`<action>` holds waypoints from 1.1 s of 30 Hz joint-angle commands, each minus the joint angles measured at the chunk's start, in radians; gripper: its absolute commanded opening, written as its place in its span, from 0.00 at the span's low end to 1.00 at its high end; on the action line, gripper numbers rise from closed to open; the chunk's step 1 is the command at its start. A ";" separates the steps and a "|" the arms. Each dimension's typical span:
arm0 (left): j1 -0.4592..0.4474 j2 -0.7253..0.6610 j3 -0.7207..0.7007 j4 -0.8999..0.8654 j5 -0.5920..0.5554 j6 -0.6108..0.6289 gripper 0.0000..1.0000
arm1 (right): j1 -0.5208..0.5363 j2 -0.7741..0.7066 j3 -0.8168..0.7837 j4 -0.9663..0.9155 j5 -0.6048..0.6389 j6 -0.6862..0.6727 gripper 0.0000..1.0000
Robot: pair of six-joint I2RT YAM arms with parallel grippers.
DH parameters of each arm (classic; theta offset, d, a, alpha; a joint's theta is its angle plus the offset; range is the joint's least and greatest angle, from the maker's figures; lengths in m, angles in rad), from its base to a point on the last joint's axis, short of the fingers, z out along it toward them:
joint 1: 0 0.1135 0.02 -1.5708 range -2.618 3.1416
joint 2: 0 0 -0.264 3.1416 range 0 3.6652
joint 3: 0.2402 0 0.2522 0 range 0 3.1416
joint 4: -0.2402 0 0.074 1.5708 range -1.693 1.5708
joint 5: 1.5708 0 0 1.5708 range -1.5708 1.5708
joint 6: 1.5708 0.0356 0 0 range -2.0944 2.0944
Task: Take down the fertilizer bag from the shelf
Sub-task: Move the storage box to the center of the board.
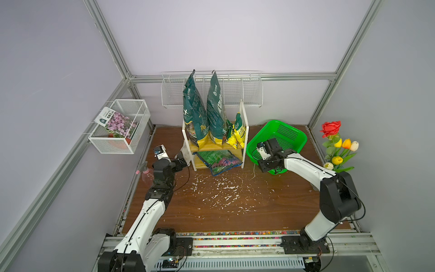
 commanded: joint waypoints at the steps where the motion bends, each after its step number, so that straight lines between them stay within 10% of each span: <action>1: -0.001 -0.014 0.005 0.008 0.006 -0.006 1.00 | 0.000 0.034 0.028 -0.008 0.038 -0.042 0.46; 7: -0.001 -0.011 0.002 0.015 0.002 -0.002 1.00 | 0.000 0.042 0.020 -0.002 0.010 -0.053 0.22; 33: -0.001 -0.007 0.009 0.003 -0.021 -0.003 1.00 | 0.263 -0.416 -0.244 -0.120 0.009 0.225 0.19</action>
